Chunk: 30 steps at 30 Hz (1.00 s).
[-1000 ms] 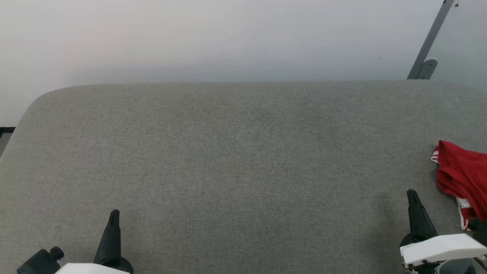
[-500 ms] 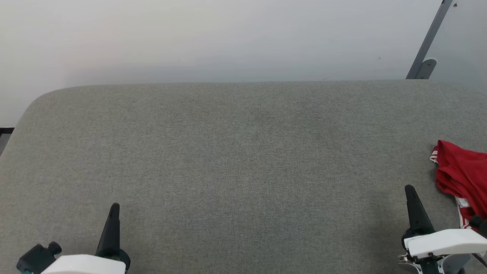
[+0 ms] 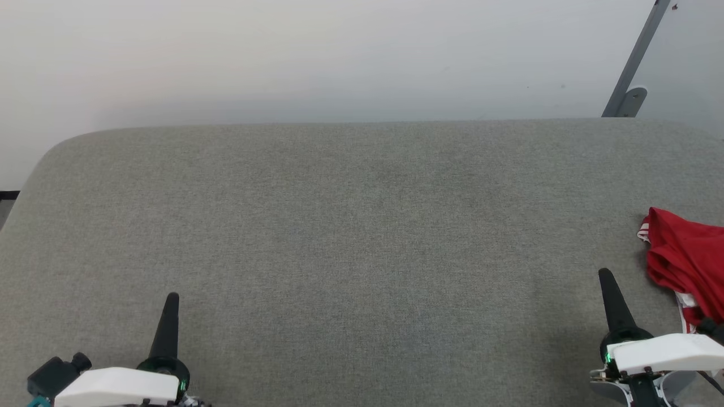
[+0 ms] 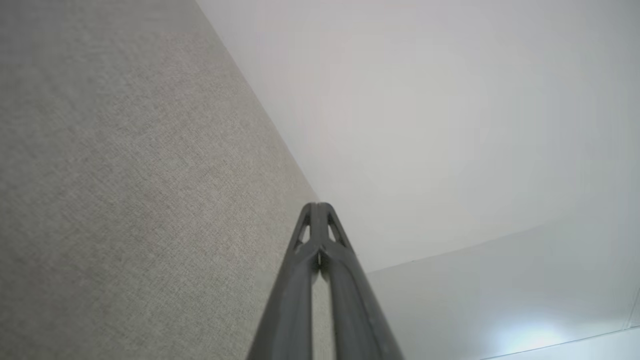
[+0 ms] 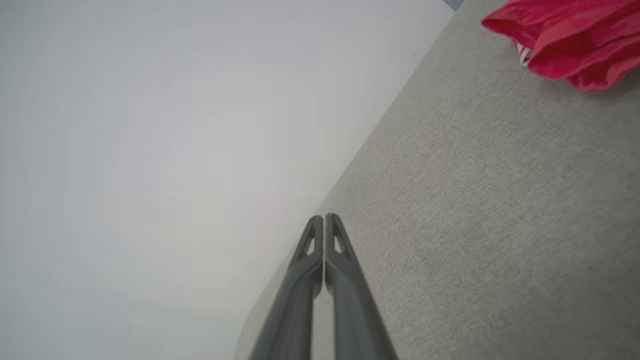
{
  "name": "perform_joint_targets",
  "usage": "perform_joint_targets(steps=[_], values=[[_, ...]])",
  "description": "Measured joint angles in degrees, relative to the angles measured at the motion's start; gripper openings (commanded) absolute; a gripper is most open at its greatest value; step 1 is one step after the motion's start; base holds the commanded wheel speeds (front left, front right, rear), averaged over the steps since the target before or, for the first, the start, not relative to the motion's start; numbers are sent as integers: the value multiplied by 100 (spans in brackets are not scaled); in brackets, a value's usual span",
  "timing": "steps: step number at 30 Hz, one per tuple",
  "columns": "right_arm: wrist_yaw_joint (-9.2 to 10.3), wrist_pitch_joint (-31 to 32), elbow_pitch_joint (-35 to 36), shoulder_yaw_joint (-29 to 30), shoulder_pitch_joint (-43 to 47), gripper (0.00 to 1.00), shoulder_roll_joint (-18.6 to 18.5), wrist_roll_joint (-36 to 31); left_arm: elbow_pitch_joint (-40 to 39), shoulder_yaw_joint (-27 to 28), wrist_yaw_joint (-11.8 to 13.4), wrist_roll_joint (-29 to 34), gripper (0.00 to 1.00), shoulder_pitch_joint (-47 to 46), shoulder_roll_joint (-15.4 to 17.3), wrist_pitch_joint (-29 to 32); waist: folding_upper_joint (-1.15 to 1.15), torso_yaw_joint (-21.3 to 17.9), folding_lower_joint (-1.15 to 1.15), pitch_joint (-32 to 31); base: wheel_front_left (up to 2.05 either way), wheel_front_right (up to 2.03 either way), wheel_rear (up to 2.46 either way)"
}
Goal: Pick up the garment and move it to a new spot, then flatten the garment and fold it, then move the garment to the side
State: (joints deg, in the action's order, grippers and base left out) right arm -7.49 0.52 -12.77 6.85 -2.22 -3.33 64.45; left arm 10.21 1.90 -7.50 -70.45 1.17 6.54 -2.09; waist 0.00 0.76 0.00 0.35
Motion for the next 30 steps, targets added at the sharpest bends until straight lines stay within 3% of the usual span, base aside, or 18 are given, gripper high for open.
perform_joint_targets(steps=[30], values=[[0, 345, -66, -13, -205, 0, 21, 1583, 216, 180, 0, -1277, 0, -404, -152, 423, 0, -39, 0, -9, 0, 0, 0]])
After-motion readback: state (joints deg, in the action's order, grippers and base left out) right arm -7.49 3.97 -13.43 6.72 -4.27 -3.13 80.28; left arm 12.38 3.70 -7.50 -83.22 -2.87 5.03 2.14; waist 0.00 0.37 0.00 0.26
